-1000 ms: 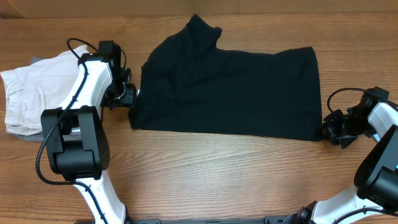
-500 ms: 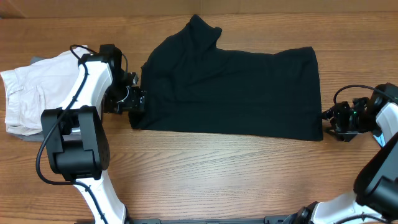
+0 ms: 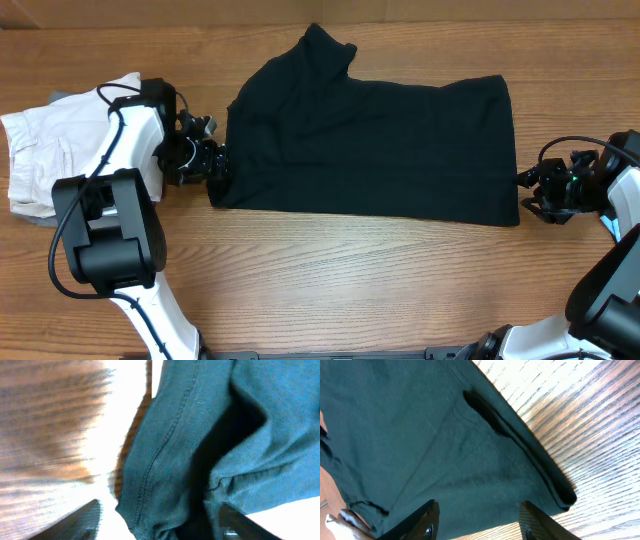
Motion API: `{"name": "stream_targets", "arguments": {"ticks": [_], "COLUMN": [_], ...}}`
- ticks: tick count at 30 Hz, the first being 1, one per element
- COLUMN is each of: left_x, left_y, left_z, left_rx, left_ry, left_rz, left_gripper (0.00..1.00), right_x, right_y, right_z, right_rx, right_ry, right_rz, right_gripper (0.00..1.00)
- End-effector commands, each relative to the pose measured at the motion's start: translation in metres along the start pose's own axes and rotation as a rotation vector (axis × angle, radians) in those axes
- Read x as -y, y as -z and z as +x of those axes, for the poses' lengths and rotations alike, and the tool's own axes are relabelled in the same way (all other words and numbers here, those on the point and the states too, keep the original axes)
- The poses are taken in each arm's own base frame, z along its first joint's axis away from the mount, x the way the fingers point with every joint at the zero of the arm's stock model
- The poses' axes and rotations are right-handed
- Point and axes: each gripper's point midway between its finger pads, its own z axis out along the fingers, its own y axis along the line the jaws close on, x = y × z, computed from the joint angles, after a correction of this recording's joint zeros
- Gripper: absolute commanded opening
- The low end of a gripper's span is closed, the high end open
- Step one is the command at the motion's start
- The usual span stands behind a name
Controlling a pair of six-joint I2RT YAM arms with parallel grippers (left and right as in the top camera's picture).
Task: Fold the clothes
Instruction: 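Hold both side edges and pull the shirt outward to straighten it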
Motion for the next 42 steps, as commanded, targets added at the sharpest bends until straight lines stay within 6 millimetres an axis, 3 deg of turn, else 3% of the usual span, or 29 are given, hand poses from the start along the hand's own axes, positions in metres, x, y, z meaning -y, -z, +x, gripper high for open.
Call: {"name": "stream_targets", "arguments": {"ticks": [1,4,6,7,10,12,13,16,18,22,23,25,28,30,34,36,37,42], "left_x": [0.015,0.024,0.033,0.036,0.048,0.049,0.044,0.035,0.035,0.034,0.033,0.035,0.038,0.039,0.040,0.036,0.033,0.027], "left_y": [0.005,0.003,0.003,0.002,0.004,0.004,0.003,0.001,0.000,-0.007,-0.010,-0.012,-0.013,-0.016,-0.023,-0.026,-0.026,-0.021], "left_z": [-0.015,-0.017,-0.016,-0.015,-0.014,-0.012,-0.011,-0.007,-0.007,-0.006,-0.007,-0.006,-0.003,0.000,0.007,0.006,0.005,-0.011], "left_rx": [0.058,0.068,0.070,0.065,0.073,0.071,0.060,0.034,0.032,0.027,0.036,0.042,0.035,0.026,0.009,0.005,0.008,0.059], "left_ry": [-0.135,-0.231,-0.286,-0.299,-0.314,-0.337,-0.335,-0.328,-0.323,-0.327,-0.329,-0.326,-0.321,-0.323,-0.325,-0.322,-0.309,-0.251], "left_rz": [0.064,0.087,0.119,0.125,0.187,0.197,0.168,0.118,0.119,0.112,0.112,0.127,0.151,0.151,0.151,0.120,0.107,0.076], "left_gripper": [0.56,0.48,0.49,0.52,0.80,0.83,0.80,0.48,0.32,0.09,0.08,0.11,0.61,0.64,0.47,0.15,0.06,0.04], "right_x": [-0.010,-0.011,-0.011,-0.011,-0.011,-0.011,-0.011,-0.011,-0.011,-0.012,-0.012,-0.012,-0.012,-0.012,-0.012,-0.013,-0.013,-0.013], "right_y": [0.011,0.011,0.011,0.011,0.011,0.011,0.011,0.011,0.011,0.011,0.011,0.011,0.011,0.011,0.011,0.011,0.011,0.011], "right_z": [-0.008,-0.009,-0.008,-0.008,-0.008,-0.008,-0.008,-0.009,-0.009,-0.010,-0.010,-0.010,-0.010,-0.010,-0.011,-0.012,-0.012,-0.013], "right_rx": [0.042,0.042,0.042,0.042,0.042,0.042,0.042,0.043,0.046,0.048,0.048,0.048,0.048,0.049,0.054,0.057,0.057,0.059], "right_ry": [0.032,0.033,0.034,0.034,0.034,0.034,0.034,0.034,0.036,0.037,0.037,0.037,0.037,0.038,0.041,0.042,0.042,0.040], "right_rz": [-0.024,-0.025,-0.024,-0.025,-0.024,-0.025,-0.025,-0.025,-0.026,-0.027,-0.027,-0.027,-0.027,-0.028,-0.029,-0.030,-0.030,-0.031], "right_gripper": [0.55,0.55,0.55,0.55,0.56,0.56,0.56,0.56,0.56,0.56,0.56,0.56,0.56,0.56,0.56,0.56,0.57,0.60]}}
